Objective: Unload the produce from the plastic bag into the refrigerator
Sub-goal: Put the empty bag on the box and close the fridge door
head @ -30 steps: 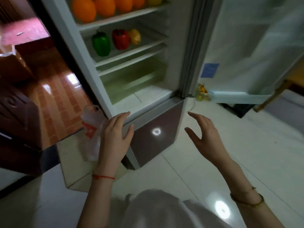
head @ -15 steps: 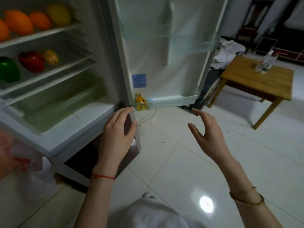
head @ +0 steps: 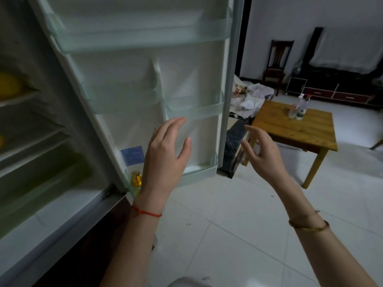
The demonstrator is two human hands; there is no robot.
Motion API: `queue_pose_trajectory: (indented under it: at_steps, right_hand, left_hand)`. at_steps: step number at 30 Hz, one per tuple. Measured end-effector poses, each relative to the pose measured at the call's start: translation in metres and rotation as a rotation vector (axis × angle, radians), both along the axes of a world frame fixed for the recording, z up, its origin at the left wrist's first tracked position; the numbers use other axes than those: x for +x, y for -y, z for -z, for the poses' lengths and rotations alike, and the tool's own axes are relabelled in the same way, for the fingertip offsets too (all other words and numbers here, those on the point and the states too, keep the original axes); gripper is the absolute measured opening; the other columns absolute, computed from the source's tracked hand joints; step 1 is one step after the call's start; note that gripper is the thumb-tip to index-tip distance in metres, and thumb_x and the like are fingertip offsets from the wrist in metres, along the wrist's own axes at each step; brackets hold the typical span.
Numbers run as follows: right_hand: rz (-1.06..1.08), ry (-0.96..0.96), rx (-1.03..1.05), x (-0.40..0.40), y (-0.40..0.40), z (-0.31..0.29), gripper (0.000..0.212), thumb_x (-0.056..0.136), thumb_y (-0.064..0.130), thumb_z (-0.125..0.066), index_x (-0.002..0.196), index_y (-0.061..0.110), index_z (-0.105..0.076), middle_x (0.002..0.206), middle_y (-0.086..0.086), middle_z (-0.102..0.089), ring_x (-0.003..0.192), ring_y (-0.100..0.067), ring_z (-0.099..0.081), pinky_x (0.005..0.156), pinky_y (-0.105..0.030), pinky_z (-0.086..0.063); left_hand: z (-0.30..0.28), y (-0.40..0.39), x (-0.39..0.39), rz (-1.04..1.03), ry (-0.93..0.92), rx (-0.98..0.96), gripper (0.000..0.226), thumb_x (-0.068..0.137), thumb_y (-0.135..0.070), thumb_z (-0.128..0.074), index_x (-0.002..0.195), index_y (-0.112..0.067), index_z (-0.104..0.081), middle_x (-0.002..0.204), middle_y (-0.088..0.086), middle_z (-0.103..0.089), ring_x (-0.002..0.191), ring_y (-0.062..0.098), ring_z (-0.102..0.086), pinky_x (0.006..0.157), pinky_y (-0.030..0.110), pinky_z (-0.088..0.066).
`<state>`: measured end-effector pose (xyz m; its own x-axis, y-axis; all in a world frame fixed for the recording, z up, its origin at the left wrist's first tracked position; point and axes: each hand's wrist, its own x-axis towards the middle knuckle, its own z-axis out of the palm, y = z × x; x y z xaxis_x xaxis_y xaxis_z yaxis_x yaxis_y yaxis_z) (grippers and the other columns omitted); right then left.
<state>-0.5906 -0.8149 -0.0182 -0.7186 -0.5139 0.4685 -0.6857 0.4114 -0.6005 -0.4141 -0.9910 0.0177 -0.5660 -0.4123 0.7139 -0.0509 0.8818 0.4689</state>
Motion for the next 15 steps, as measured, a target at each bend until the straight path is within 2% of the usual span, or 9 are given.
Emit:
queue_pose_trajectory:
  at_steps: [7, 10, 15]
  right_hand:
    - [-0.015, -0.033, -0.042, -0.099, 0.041, -0.021, 0.046, 0.098, 0.029, -0.053, 0.140, 0.011, -0.045, 0.137, -0.006, -0.052, 0.127, -0.020, -0.049, 0.107, -0.040, -0.042]
    - [-0.014, -0.019, -0.055, -0.134, 0.059, -0.023, 0.047, 0.099, 0.030, -0.050, 0.142, 0.011, -0.043, 0.142, -0.006, -0.049, 0.133, -0.019, -0.044, 0.111, -0.037, -0.038]
    - [-0.048, 0.097, -0.049, -0.185, 0.090, -0.022, 0.048, 0.103, 0.025, -0.041, 0.147, 0.009, -0.034, 0.150, -0.010, -0.040, 0.140, -0.022, -0.034, 0.116, -0.039, -0.030]
  left_hand:
    - [-0.013, -0.002, -0.096, 0.033, 0.048, -0.040, 0.044, 0.093, -0.012, -0.059, 0.136, -0.008, -0.053, 0.135, 0.005, -0.055, 0.129, 0.015, -0.046, 0.113, 0.021, -0.031]
    - [-0.010, -0.001, -0.127, 0.012, 0.100, -0.036, 0.046, 0.094, -0.014, -0.057, 0.138, -0.009, -0.051, 0.137, 0.004, -0.053, 0.130, 0.013, -0.043, 0.114, 0.026, -0.033]
    - [0.001, -0.007, -0.163, -0.021, 0.201, 0.014, 0.046, 0.096, -0.020, -0.053, 0.141, -0.008, -0.047, 0.139, 0.004, -0.052, 0.132, 0.014, -0.042, 0.116, 0.027, -0.031]
